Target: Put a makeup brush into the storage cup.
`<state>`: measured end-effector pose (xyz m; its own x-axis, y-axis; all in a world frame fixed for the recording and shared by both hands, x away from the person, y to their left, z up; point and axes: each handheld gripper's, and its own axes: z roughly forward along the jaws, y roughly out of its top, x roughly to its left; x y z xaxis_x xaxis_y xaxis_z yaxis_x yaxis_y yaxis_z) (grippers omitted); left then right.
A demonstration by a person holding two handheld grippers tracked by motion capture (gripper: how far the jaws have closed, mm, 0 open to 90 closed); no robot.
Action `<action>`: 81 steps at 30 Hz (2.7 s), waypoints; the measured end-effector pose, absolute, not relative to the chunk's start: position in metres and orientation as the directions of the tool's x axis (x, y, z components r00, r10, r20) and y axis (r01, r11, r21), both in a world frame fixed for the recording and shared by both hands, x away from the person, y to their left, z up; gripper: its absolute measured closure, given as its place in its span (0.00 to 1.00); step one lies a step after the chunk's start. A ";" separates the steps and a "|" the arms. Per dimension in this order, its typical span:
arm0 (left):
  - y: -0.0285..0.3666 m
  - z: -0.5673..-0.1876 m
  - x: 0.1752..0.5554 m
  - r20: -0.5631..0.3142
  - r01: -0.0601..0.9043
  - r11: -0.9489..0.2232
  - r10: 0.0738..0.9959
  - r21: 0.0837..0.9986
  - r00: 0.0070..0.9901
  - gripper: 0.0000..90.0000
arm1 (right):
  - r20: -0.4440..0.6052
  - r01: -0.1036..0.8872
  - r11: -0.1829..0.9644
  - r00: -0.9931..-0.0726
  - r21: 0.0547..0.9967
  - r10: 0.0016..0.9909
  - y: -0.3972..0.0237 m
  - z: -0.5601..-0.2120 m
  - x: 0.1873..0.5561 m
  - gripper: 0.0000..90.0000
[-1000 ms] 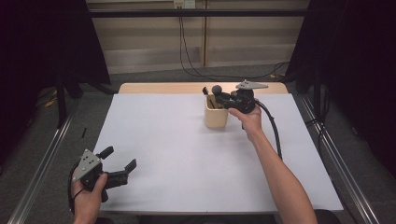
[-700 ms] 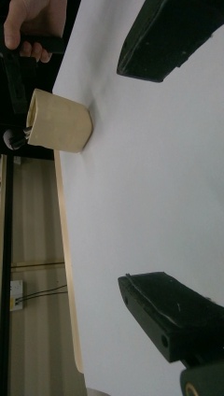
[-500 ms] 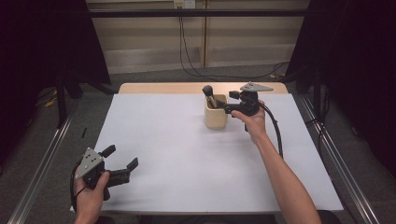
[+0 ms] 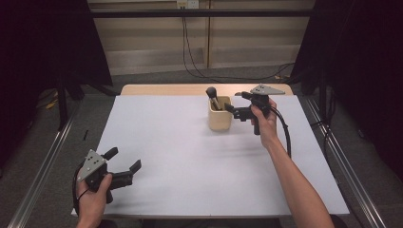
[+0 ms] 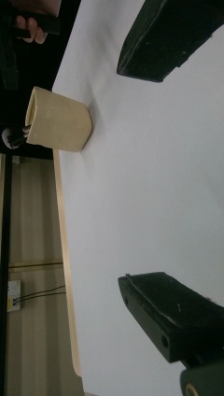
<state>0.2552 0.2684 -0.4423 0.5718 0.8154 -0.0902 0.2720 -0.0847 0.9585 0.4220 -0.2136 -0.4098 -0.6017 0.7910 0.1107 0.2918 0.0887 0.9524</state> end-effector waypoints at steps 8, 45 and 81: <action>0.269 -0.441 0.253 -0.085 0.263 -0.087 0.811 0.961 0.579 0.02 | 0.124 0.292 0.072 -0.599 0.954 0.791 -0.223 -0.411 0.413 0.04; 0.271 -0.440 0.249 -0.090 0.259 -0.079 0.806 0.963 0.585 0.02 | 0.138 0.304 0.027 -0.509 0.952 0.850 -0.267 -0.421 0.356 0.00; 0.270 -0.440 0.244 -0.091 0.267 -0.082 0.811 0.960 0.578 0.02 | 0.100 0.317 0.052 -0.446 0.947 0.889 -0.305 -0.436 0.283 0.03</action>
<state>0.2436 0.2701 -0.4396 0.5781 0.8108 -0.0915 0.2670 -0.0820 0.9602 0.2831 -0.3053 -0.4356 -0.4465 0.8891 0.1005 0.3174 0.0524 0.9468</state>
